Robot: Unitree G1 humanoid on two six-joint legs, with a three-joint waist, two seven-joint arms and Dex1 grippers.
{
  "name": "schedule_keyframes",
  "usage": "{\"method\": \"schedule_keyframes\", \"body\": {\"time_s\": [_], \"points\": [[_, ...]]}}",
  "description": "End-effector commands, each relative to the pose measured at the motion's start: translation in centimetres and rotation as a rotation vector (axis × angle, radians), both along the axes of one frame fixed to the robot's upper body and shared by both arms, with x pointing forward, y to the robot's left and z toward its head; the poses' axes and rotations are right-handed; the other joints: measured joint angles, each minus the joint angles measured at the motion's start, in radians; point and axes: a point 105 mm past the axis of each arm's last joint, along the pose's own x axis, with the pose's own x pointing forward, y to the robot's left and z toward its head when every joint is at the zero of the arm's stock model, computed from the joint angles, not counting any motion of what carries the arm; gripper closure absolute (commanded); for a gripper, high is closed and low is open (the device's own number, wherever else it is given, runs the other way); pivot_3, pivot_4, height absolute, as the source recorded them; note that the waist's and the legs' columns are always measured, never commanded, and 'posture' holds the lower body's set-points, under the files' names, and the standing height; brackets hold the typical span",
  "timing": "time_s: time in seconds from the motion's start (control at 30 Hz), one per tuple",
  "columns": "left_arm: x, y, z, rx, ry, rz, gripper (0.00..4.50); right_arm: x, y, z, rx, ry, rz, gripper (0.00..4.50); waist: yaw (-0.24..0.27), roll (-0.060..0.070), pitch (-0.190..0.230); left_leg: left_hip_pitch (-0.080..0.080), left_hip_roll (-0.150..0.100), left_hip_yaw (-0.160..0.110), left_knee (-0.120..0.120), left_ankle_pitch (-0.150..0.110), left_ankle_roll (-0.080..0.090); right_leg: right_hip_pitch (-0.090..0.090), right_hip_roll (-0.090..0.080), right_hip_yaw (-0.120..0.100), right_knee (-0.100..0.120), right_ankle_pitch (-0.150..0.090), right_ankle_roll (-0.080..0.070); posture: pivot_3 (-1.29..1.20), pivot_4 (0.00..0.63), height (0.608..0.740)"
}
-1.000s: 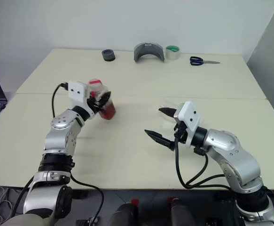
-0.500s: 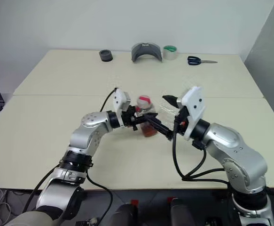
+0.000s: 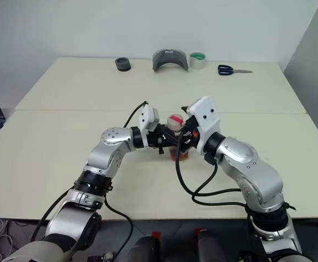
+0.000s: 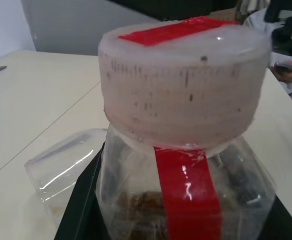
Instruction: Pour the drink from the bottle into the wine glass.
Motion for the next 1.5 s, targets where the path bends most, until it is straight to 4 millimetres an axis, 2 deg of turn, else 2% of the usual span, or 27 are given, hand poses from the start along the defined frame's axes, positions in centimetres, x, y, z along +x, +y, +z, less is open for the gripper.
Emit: {"method": "schedule_keyframes", "body": {"time_s": [0.03, 0.17, 0.2, 0.27, 0.47, 0.5, 0.6, 0.8, 0.9, 0.97, 1.0, 1.1, 1.13, 1.2, 1.37, 1.5], "points": [[-0.5, -0.4, 1.4, -0.020, -0.070, -0.022, 2.73, 0.1, 0.1, 1.1, 0.010, -0.048, -0.002, 0.00, 0.000, 0.000, 0.000, 0.000, 0.000, 0.000, 0.000, 0.000, 0.000, 0.000, 0.000, 0.000, 0.000, 0.000, 0.000, 0.00, 0.150, 0.740], [-0.4, -0.2, 1.5, -0.021, -0.071, -0.015, 2.73, 0.5, -0.1, 0.9, 0.001, -0.034, -0.014, 0.00, 0.000, 0.000, 0.000, 0.000, 0.000, 0.000, 0.000, 0.000, 0.000, 0.000, 0.000, 0.000, 0.000, 0.000, 0.000, 0.00, 0.150, 0.740], [-0.4, -0.2, 1.5, -0.020, -0.071, -0.014, 2.73, 0.5, -0.1, 0.9, 0.000, -0.031, -0.014, 0.18, 0.000, 0.000, 0.000, 0.000, 0.000, 0.000, 0.000, 0.000, 0.000, 0.000, 0.000, 0.000, 0.000, 0.000, 0.000, 0.00, 0.150, 0.740], [-0.4, -0.1, 1.4, -0.019, -0.071, -0.013, 2.73, 0.5, -0.1, 0.9, 0.004, -0.030, -0.007, 0.59, 0.000, 0.000, 0.000, 0.000, 0.000, 0.000, 0.000, 0.000, 0.000, 0.000, 0.000, 0.000, 0.000, 0.000, 0.000, 0.00, 0.150, 0.740], [-0.6, 0.0, 1.3, -0.015, -0.062, -0.024, 2.73, 0.1, 0.2, 0.9, -0.008, -0.027, 0.057, 2.64, 0.000, 0.000, 0.000, 0.000, 0.000, 0.000, 0.000, 0.000, 0.000, 0.000, 0.000, 0.000, 0.000, 0.000, 0.000, 0.00, 0.150, 0.740], [-0.7, 0.0, 1.3, -0.016, -0.060, -0.030, 2.73, -0.1, 0.3, 0.8, -0.021, -0.023, 0.086, 2.65, 0.000, 0.000, 0.000, 0.000, 0.000, 0.000, 0.000, 0.000, 0.000, 0.000, 0.000, 0.000, 0.000, 0.000, 0.000, 0.00, 0.150, 0.740], [-0.9, -0.1, 1.5, -0.020, -0.052, -0.055, 2.73, -0.4, 0.4, 0.5, -0.090, -0.020, 0.203, 2.65, 0.000, 0.000, 0.000, 0.000, 0.000, 0.000, 0.000, 0.000, 0.000, 0.000, 0.000, 0.000, 0.000, 0.000, 0.000, 0.00, 0.150, 0.740], [-1.1, -0.2, 1.6, -0.010, -0.045, -0.087, 2.74, 0.1, -0.8, -0.3, -0.260, 0.009, 0.435, 2.65, -0.002, 0.001, 0.000, 0.000, 0.000, 0.000, 0.000, 0.000, 0.001, 0.000, 0.000, 0.000, 0.000, 0.000, 0.000, 0.00, 0.150, 0.740], [-1.2, -0.3, 1.7, -0.008, -0.044, -0.099, 2.74, 0.9, -1.5, 0.0, -0.273, 0.025, 0.454, 2.65, -0.004, 0.001, 0.001, 0.000, 0.000, 0.000, 0.000, 0.000, 0.001, 0.000, 0.000, 0.000, 0.000, 0.000, 0.000, 0.00, 0.150, 0.740], [-1.2, -0.3, 1.7, -0.009, -0.043, -0.101, 2.74, 1.7, -2.2, 0.3, -0.252, 0.016, 0.408, 2.65, -0.004, 0.001, 0.001, 0.000, 0.000, 0.000, 0.000, 0.000, 0.001, 0.000, 0.000, 0.000, 0.000, 0.000, 0.000, 0.00, 0.150, 0.740], [-1.2, -0.3, 1.7, -0.010, -0.042, -0.101, 2.74, 1.9, -2.4, 0.6, -0.235, 0.009, 0.389, 1.91, -0.004, 0.001, 0.001, 0.000, 0.000, 0.000, 0.000, 0.000, 0.001, 0.000, 0.000, 0.000, 0.000, 0.000, 0.000, 0.00, 0.150, 0.740], [-1.2, -0.3, 1.8, -0.012, -0.041, -0.100, 2.74, 1.8, -2.8, 1.3, -0.204, -0.017, 0.358, 0.97, -0.004, 0.001, 0.001, 0.000, 0.000, 0.000, 0.000, 0.000, 0.001, 0.000, 0.000, 0.000, 0.000, 0.000, 0.000, 0.00, 0.150, 0.740], [-1.1, -0.3, 1.8, -0.015, -0.039, -0.097, 2.74, 1.6, -3.0, 1.8, -0.182, -0.033, 0.329, 0.75, -0.003, 0.001, 0.001, 0.000, 0.000, 0.000, 0.000, 0.000, 0.001, 0.000, 0.000, 0.000, 0.000, 0.000, 0.000, 0.00, 0.150, 0.740], [-1.0, -0.2, 1.9, -0.018, -0.034, -0.091, 2.74, 0.4, -3.3, 2.4, -0.135, -0.053, 0.284, 0.01, 0.001, 0.001, 0.001, -0.001, 0.000, 0.000, 0.000, 0.000, 0.001, 0.000, -0.001, 0.000, 0.000, 0.000, 0.000, 0.00, 0.150, 0.740], [-0.6, 0.2, 2.0, -0.016, -0.030, -0.083, 2.74, -1.8, -2.7, 2.1, -0.024, -0.058, 0.155, 0.00, 0.000, 0.001, 0.001, -0.001, 0.000, -0.001, 0.000, 0.000, 0.001, -0.001, -0.001, 0.000, 0.000, 0.000, 0.000, 0.00, 0.150, 0.740], [-0.2, 0.2, 2.2, -0.009, -0.034, -0.080, 2.74, -1.3, -1.6, 1.3, 0.022, -0.077, -0.044, 0.00, -0.002, 0.001, 0.001, -0.001, 0.000, 0.000, 0.000, 0.000, 0.001, -0.001, 0.000, 0.000, 0.000, 0.000, 0.000, 0.00, 0.150, 0.740]]}}
